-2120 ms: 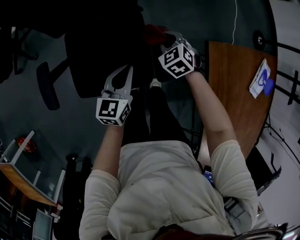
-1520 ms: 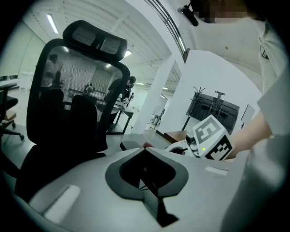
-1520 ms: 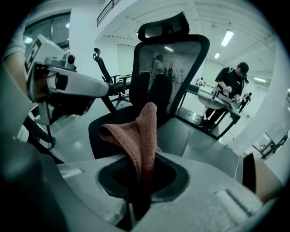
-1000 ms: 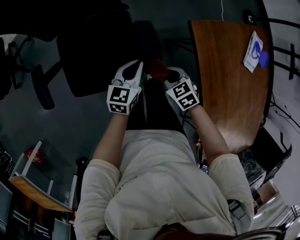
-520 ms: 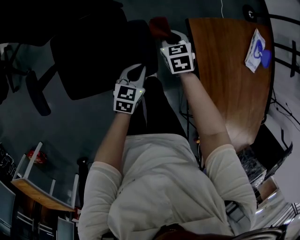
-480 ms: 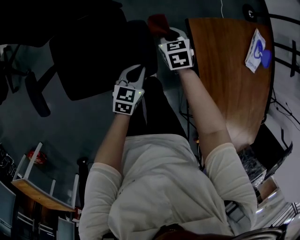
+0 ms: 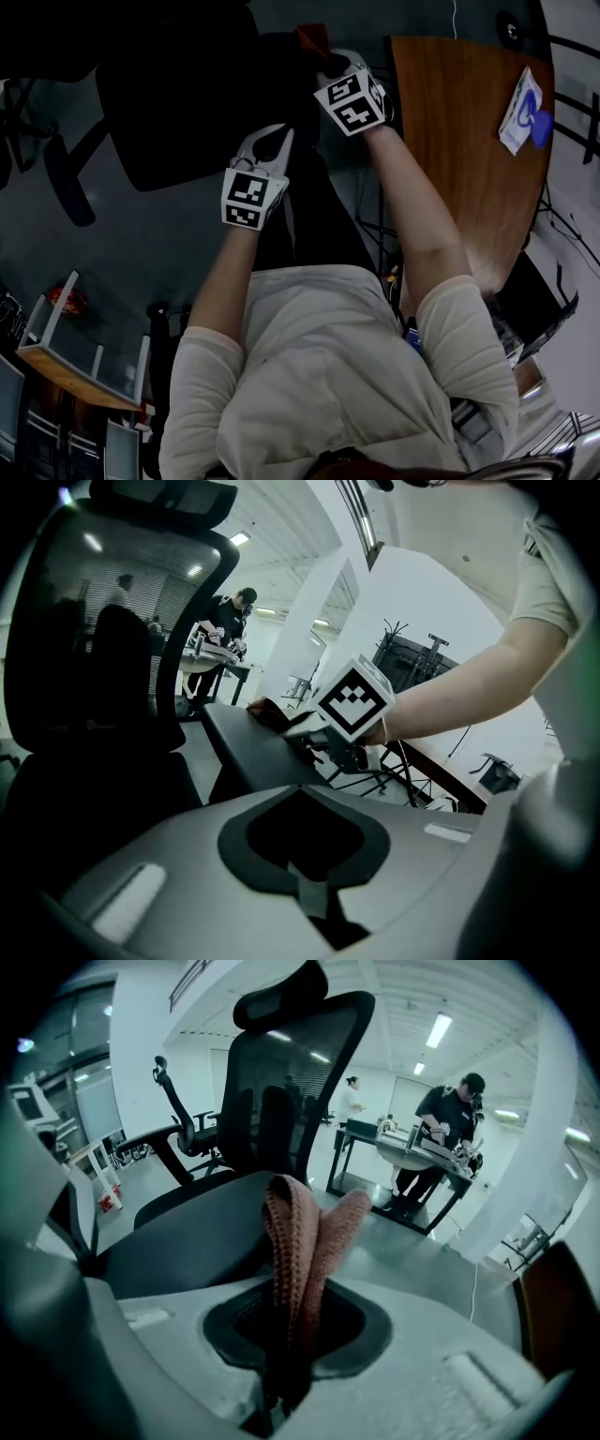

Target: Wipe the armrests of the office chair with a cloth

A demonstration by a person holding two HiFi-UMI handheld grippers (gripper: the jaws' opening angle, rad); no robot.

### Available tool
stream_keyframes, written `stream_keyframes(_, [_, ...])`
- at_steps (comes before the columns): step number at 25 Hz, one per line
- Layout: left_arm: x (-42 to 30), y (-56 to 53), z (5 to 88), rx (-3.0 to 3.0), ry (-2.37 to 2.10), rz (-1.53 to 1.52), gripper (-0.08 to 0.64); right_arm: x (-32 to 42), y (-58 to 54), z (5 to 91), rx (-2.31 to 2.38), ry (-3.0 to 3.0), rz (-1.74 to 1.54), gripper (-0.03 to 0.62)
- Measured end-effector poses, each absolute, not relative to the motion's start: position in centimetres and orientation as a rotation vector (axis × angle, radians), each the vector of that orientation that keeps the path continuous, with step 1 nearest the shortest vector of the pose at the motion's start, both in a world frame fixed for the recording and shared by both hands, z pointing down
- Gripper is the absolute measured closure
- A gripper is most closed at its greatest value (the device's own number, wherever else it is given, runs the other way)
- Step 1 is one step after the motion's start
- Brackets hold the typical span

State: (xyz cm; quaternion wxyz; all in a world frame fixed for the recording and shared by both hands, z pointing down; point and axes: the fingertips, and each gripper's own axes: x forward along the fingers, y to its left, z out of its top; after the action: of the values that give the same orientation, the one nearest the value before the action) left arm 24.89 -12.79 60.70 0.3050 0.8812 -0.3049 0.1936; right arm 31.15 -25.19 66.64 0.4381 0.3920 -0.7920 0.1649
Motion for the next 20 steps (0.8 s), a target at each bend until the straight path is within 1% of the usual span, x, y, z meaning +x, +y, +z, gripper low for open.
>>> stream_keyframes(11, [25.0,-13.1,60.9,2.322,-0.740,0.489,0.545,31.0,-17.7,66.6,0.973,-1.937,0.389,0.546])
stream_keyframes(20, [25.0,-13.0,61.0,2.342,-0.678,0.556,0.545,30.0,-10.0,66.0,0.959,-1.903,0.501,0.546])
